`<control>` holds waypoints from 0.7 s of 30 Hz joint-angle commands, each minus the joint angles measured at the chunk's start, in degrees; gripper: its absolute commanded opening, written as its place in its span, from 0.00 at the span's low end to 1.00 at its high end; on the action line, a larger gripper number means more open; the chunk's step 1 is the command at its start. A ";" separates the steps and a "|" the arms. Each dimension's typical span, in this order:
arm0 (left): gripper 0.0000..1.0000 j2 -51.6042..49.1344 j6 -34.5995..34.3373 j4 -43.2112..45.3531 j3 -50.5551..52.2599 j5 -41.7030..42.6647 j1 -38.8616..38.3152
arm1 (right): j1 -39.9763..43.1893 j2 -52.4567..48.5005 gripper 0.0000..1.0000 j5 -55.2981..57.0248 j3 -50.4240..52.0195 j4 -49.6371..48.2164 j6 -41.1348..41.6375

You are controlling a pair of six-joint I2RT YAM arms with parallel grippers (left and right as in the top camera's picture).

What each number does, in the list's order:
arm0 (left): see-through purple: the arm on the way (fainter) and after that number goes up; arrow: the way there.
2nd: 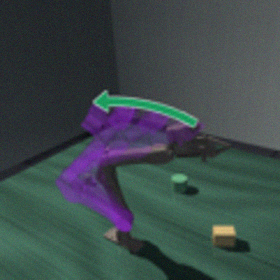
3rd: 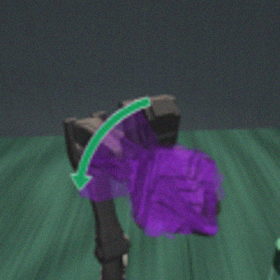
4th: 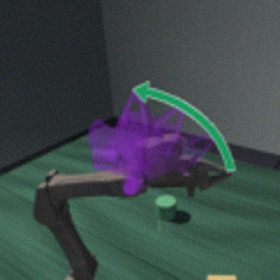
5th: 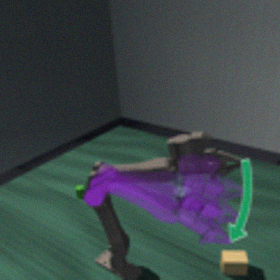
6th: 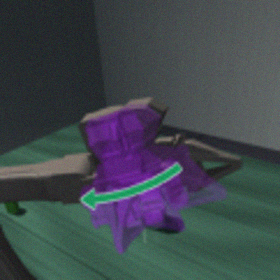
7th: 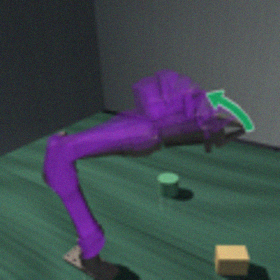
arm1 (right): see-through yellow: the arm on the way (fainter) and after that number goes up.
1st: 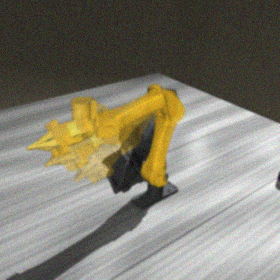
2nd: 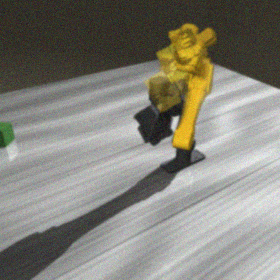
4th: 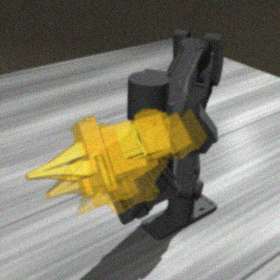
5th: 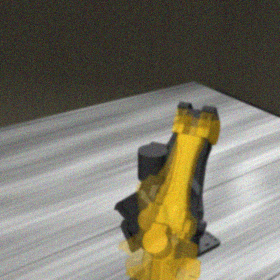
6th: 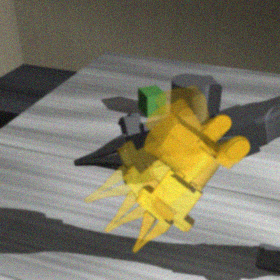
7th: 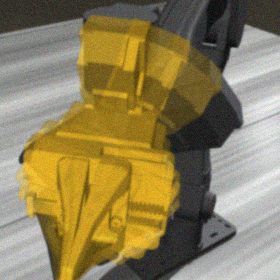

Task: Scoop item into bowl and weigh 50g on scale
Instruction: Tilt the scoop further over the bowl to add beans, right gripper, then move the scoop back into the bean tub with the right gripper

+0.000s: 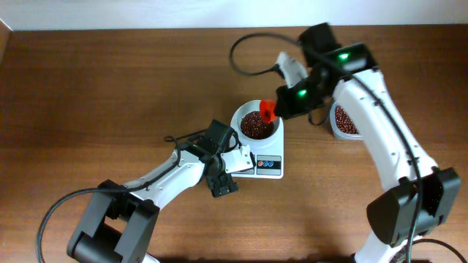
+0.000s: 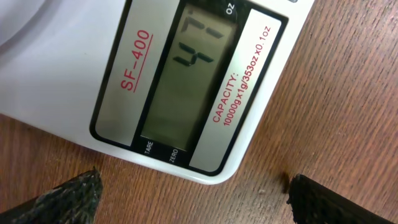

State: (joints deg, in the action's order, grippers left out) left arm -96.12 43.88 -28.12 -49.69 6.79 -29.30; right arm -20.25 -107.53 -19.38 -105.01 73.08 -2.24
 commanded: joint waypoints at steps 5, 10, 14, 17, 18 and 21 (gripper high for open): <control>0.99 -0.52 -0.33 0.04 0.28 -0.22 -0.07 | -11.61 1.68 0.04 30.32 -1.42 -3.28 -2.45; 0.99 -0.52 -0.33 0.04 0.28 -0.22 -0.07 | -12.92 1.68 0.04 30.32 -1.40 -4.85 -5.86; 0.99 -0.52 -0.33 0.04 0.28 -0.22 -0.07 | -13.20 1.68 0.04 30.12 -1.40 -4.83 -6.25; 0.99 -0.52 -0.33 0.04 0.28 -0.22 -0.07 | -12.61 1.68 0.04 29.51 -1.42 -4.76 -2.82; 0.99 -0.52 -0.33 0.04 0.28 -0.22 -0.07 | -11.87 1.70 0.04 26.47 -1.42 -4.70 -2.86; 0.99 -0.52 -0.33 0.04 0.28 -0.22 -0.07 | -8.35 1.70 0.04 14.03 -1.99 -3.80 -2.84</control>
State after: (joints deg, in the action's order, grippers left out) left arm -96.12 43.88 -28.14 -49.71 6.76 -29.30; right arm -31.94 -107.53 5.58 -105.03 68.58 -6.13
